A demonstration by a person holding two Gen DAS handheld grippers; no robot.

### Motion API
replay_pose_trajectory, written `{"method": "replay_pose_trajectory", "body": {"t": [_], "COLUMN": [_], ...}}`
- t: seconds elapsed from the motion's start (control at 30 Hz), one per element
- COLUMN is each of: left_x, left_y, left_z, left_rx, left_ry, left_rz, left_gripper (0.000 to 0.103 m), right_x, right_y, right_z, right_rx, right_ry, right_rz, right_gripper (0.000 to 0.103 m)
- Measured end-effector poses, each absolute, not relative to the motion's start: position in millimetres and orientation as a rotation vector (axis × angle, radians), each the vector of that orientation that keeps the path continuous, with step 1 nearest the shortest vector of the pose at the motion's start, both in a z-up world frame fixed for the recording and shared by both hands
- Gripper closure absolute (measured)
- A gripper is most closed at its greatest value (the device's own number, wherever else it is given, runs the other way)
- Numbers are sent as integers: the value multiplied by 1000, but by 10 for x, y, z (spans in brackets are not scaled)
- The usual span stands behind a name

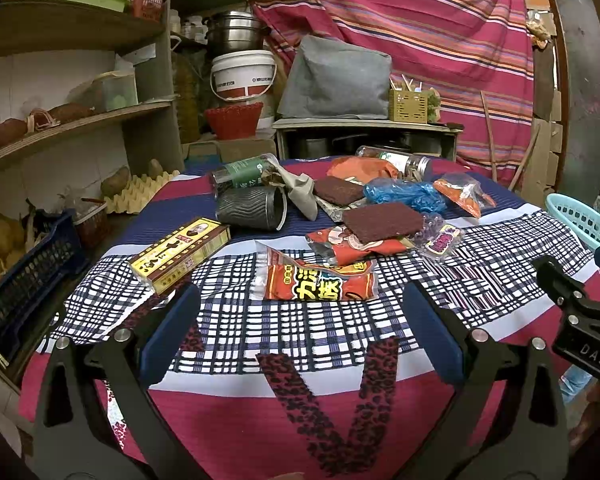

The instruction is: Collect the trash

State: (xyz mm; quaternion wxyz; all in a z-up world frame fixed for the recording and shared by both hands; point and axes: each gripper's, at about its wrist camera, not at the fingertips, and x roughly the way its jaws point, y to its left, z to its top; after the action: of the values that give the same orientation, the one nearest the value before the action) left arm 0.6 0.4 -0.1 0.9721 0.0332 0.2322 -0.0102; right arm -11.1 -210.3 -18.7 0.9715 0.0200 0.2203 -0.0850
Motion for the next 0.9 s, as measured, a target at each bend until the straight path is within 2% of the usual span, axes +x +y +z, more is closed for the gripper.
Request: {"method": "replay_pose_trajectory", "body": {"t": [0.9], "left_x": [7], "left_y": [3], "left_z": [-1], "left_rx": [70], "left_ry": [468], "left_rz": [-21], "left_gripper": [5], "right_x": [-92], "right_y": [-2133], "right_z": [-214], "right_rx": [44], "right_ry": [438], "right_rz": [-170], "right_gripper": [4]}}
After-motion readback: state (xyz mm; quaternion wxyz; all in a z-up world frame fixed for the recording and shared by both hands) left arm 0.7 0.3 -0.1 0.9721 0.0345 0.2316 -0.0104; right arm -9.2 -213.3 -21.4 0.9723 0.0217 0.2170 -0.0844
